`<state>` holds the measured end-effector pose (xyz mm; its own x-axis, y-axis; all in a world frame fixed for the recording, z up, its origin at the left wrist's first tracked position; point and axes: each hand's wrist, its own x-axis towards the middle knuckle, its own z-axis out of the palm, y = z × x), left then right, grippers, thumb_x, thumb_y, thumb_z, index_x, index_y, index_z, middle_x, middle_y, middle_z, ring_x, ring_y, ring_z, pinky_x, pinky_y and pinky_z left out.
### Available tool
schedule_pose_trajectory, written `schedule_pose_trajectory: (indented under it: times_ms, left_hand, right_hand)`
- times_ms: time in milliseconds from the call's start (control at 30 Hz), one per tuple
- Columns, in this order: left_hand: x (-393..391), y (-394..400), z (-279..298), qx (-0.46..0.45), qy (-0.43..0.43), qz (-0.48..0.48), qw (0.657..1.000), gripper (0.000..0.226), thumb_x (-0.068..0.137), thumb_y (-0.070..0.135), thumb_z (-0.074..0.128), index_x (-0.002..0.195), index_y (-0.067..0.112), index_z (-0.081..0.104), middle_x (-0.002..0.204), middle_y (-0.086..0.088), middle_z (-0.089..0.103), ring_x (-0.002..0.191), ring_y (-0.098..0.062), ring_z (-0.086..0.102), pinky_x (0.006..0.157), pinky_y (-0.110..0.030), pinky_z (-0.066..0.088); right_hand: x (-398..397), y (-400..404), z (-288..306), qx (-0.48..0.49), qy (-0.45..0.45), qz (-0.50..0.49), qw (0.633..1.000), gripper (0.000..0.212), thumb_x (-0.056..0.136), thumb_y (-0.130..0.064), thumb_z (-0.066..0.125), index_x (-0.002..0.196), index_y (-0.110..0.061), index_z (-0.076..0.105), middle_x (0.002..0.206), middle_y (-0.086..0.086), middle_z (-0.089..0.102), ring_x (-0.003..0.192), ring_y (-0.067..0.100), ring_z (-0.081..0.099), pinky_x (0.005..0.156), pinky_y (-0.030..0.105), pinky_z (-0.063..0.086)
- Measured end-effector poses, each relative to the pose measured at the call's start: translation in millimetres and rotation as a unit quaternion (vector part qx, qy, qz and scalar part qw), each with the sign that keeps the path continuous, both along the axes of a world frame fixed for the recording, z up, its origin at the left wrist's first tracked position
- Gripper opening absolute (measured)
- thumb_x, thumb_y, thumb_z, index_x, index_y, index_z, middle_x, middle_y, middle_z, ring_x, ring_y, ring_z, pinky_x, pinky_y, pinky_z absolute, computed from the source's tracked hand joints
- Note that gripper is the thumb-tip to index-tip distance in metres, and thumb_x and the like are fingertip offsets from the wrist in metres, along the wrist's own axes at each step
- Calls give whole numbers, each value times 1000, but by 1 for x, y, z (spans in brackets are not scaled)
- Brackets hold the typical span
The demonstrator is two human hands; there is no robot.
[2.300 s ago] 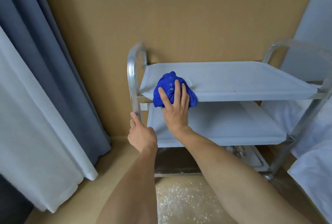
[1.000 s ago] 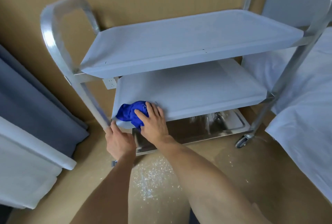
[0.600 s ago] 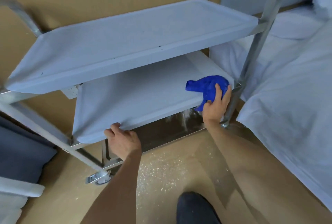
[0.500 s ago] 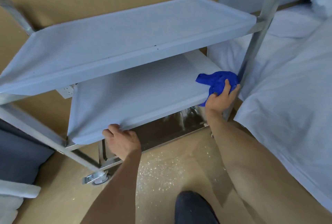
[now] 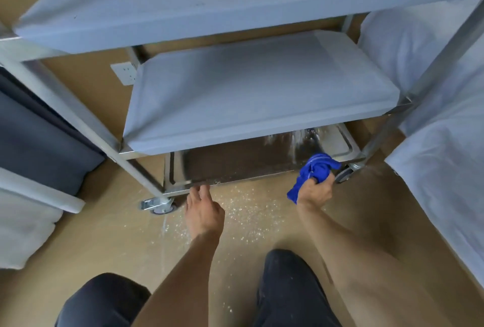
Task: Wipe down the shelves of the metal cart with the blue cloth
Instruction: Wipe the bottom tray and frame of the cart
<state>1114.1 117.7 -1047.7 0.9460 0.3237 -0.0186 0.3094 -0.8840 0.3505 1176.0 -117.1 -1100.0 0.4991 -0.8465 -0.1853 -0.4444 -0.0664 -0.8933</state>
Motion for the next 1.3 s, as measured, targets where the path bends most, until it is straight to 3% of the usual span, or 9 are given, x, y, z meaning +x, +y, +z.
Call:
schedule_pose_trajectory:
  times_ms: [133,267,533,633,767,933,1067,1167,1300]
  left_hand:
    - [8,7,-16,-34,61,117,991,37,83,6,54,120,9,48,118,-14,50,108,-33,53,90,-43,48]
    - [32,-6,-34,-23,41,113,992,38,83,8,54,121,12,50,118,-12,53,108,-31,52,92,-43,46]
    - [66,31,-55,-37,-89,340,935,59,95,21,50,144,1,23,145,-29,34,127,-45,39,104,-54,35]
    - [72,48,-65,-33,-77,313,946,63,97,13,48,151,5,17,155,-26,23,140,-42,28,112,-50,25]
    - [69,52,-81,-41,-49,332,941,75,88,9,59,150,28,22,156,-21,22,132,-43,37,104,-50,30]
    - [68,91,-74,-80,-146,328,930,68,83,3,57,143,11,28,143,-19,39,121,-42,47,100,-53,40]
    - [77,130,-57,-132,-190,362,903,51,92,24,50,138,15,29,130,-11,54,110,-30,56,98,-47,48]
    - [81,141,-50,-146,-184,388,891,45,94,31,45,133,14,32,117,-13,60,100,-31,59,91,-46,50]
    - [85,155,-53,-124,-110,377,911,32,97,36,39,112,9,47,104,-12,51,91,-32,57,87,-45,49]
  right_hand:
    - [11,-10,-1,-62,-20,22,998,53,85,-12,54,138,-11,48,132,23,53,120,42,51,102,48,42]
    - [40,-40,0,-164,-32,78,983,53,80,-8,56,134,-7,54,140,24,46,125,43,46,102,51,42]
    - [92,-105,-34,-260,209,288,898,54,84,-56,60,119,-15,60,162,17,17,149,37,13,116,59,17]
    - [82,-65,-53,-326,183,269,888,57,83,-53,54,127,-16,51,158,23,24,144,45,23,111,57,24]
    - [62,34,-62,-373,140,344,850,53,86,-51,50,130,-23,53,156,25,29,141,45,28,109,55,26]
    - [24,199,-68,-389,55,508,767,58,89,-53,50,142,-30,41,162,24,13,147,44,18,114,57,19]
    - [22,236,-70,-409,69,545,729,64,89,-53,59,145,-33,37,163,20,14,147,41,20,114,55,22]
    - [27,196,-70,-418,76,543,724,58,90,-54,55,143,-33,42,161,16,22,144,37,28,113,55,25]
    - [41,102,-69,-405,139,425,797,61,89,-59,38,140,-27,46,158,19,26,141,40,30,111,54,27]
